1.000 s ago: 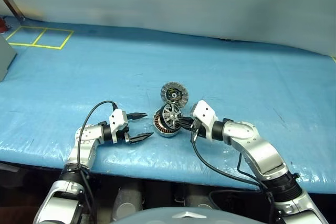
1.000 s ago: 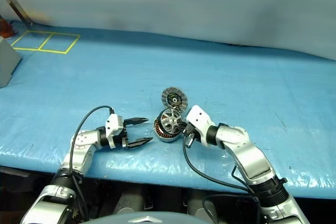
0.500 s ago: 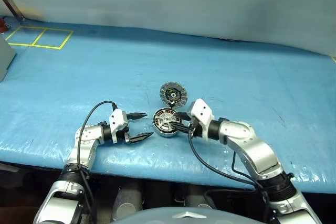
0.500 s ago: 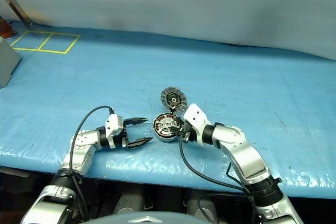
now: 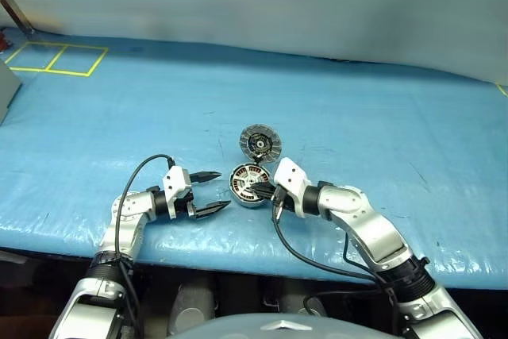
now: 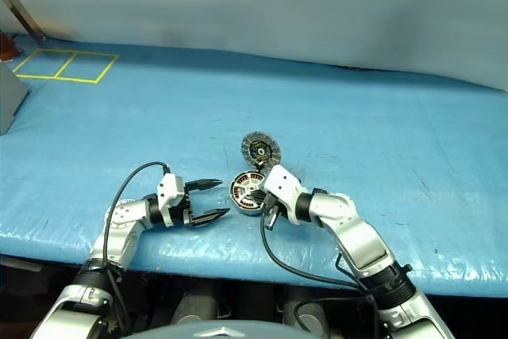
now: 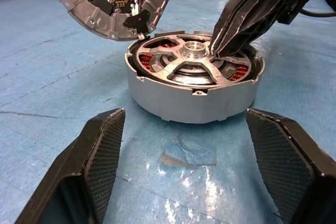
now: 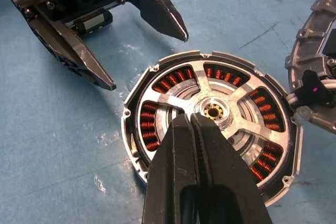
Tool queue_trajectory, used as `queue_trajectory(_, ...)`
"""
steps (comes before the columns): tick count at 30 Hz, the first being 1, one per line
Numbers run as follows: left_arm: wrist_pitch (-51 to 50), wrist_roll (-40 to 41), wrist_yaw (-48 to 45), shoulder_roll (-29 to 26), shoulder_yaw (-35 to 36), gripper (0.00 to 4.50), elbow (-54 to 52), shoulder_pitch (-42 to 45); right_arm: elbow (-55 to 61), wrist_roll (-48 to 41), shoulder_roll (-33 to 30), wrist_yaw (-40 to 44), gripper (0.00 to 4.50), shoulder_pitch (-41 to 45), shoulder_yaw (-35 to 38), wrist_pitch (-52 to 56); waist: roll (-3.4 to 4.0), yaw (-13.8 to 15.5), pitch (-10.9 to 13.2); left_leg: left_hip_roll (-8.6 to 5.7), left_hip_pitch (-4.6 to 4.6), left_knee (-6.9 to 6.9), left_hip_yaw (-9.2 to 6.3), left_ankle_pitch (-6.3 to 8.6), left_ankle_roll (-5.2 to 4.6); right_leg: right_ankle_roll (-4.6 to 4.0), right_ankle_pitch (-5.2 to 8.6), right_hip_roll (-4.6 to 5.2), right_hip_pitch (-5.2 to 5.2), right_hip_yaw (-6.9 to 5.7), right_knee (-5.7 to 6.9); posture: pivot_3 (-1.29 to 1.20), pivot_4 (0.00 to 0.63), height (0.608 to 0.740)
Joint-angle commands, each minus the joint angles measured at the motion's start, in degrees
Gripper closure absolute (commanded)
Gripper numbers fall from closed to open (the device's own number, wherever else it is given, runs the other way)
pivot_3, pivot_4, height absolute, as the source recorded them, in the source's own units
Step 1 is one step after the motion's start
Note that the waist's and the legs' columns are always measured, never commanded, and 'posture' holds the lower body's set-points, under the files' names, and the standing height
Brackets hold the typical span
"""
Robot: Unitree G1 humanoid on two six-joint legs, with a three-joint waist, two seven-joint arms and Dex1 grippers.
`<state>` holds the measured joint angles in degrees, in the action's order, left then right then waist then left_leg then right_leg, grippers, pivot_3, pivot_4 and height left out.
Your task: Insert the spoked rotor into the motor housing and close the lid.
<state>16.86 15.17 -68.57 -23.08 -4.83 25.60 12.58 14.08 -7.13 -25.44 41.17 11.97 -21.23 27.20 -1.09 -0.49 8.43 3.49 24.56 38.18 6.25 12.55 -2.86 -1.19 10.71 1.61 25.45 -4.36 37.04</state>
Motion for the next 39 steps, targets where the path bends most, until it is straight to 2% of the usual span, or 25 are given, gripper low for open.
queue_trajectory(1, -0.1, 1.2, 0.3, -0.6, 1.1, 0.65, -2.7, -0.4, -0.2, -1.2, 1.0, -0.7, 4.45, -1.3, 1.7, 0.5, 0.00, 0.0, 0.0, 0.00, 0.00, 0.00, 0.00, 0.00, 0.00, 0.00, 0.00, 0.01, 0.00, 0.00, 0.00, 0.00, 0.150, 0.740)
queue_trajectory(5, -0.4, 1.5, 0.3, -0.8, 1.1, 0.65, -3.0, -0.7, 4.2, -8.4, 3.3, 0.2, 4.45, -2.0, 7.7, 0.9, 0.01, 0.0, 0.0, 0.00, 0.09, 0.00, 0.00, 0.00, 0.01, 0.00, 0.00, 0.01, 0.03, 0.01, 0.00, 0.00, 0.150, 0.740)
queue_trajectory(7, -0.5, 1.6, 0.3, -0.9, 1.1, 0.65, -3.2, -1.0, 5.6, -9.6, 1.9, 0.4, 4.45, -2.1, 10.1, 1.5, 0.02, 0.0, 0.0, 0.00, 0.14, -0.01, 0.01, 0.00, 0.00, 0.00, -0.01, 0.01, 0.06, 0.01, 0.00, 0.00, 0.150, 0.740)
queue_trajectory(12, -0.6, 2.2, 0.4, -1.3, 1.5, 0.65, -3.5, -1.6, 3.9, -3.6, -6.2, -0.6, 4.45, -2.2, 11.1, 1.8, 0.02, 0.0, 0.0, -0.02, 0.13, -0.06, 0.00, 0.01, 0.00, -0.01, 0.00, 0.05, 0.06, -0.03, -0.09, 0.00, 0.150, 0.740)
queue_trajectory(15, -0.6, 2.3, 0.6, -1.4, 1.6, 0.65, -3.7, -1.9, 0.3, -0.7, -7.4, -3.1, 4.45, -0.5, 11.3, 1.4, 0.02, -0.1, 0.0, -0.01, 0.12, -0.10, 0.00, 0.01, 0.01, -0.05, 0.03, 0.05, 0.07, -0.05, -0.09, 0.00, 0.150, 0.740)
queue_trajectory(19, -0.8, 2.3, 0.8, -1.2, 1.7, 0.65, -3.9, -2.4, -9.8, 2.8, -3.1, -9.3, 4.45, 6.5, 12.2, -1.7, 0.04, -0.3, 0.0, 0.02, 0.10, -0.12, 0.04, 0.00, 0.02, -0.07, 0.02, -0.02, 0.11, -0.02, -0.02, 0.00, 0.150, 0.740)
queue_trajectory(22, -1.0, 2.3, 1.0, -1.0, 1.7, 0.65, -4.4, -2.6, -17.2, 0.6, 1.8, -8.2, 4.45, 12.4, 12.8, -5.1, 0.05, -0.4, 0.0, 0.02, 0.12, -0.14, 0.05, -0.01, 0.02, -0.07, 0.02, -0.07, 0.13, 0.00, -0.01, 0.00, 0.150, 0.740)
queue_trajectory(25, -1.3, 2.3, 1.2, -1.0, 1.7, 0.65, -4.8, -2.9, -22.7, 1.8, 3.5, -7.2, 4.45, 16.1, 11.9, -7.8, 0.05, -0.1, 0.0, 0.01, 0.12, -0.22, 0.06, -0.02, 0.01, -0.04, 0.00, -0.11, 0.12, 0.03, -0.03, 0.00, 0.150, 0.740)
queue_trajectory(30, -1.8, 2.4, 1.7, -1.6, 2.4, 0.65, -6.6, -4.6, -25.1, -6.6, 8.3, 4.0, 4.45, 21.0, 12.7, -8.2, 0.07, -0.2, 0.1, -0.01, 0.13, -0.23, 0.11, 0.03, -0.06, 0.17, -0.11, -0.09, 0.09, 0.06, -0.09, 0.00, 0.150, 0.740)
queue_trajectory(34, -2.3, 2.3, 2.1, -2.0, 2.6, 0.65, -7.4, -5.5, -20.9, -9.7, 7.0, 11.3, 4.45, 20.4, 11.5, -6.7, 0.10, -0.1, 0.1, 0.00, 0.12, -0.22, 0.09, 0.03, -0.06, 0.17, -0.12, -0.06, 0.09, 0.03, -0.06, 0.00, 0.150, 0.740)
queue_trajectory(39, -2.5, 2.4, 2.4, -2.5, 2.8, 0.65, -7.7, -6.1, -13.8, -9.6, 2.9, 17.4, 4.45, 16.9, 7.4, -5.1, 0.10, -0.1, 0.1, 0.00, 0.11, -0.20, 0.11, 0.03, -0.06, -0.04, 0.01, 0.01, 0.08, 0.02, -0.07, 0.00, 0.150, 0.740)
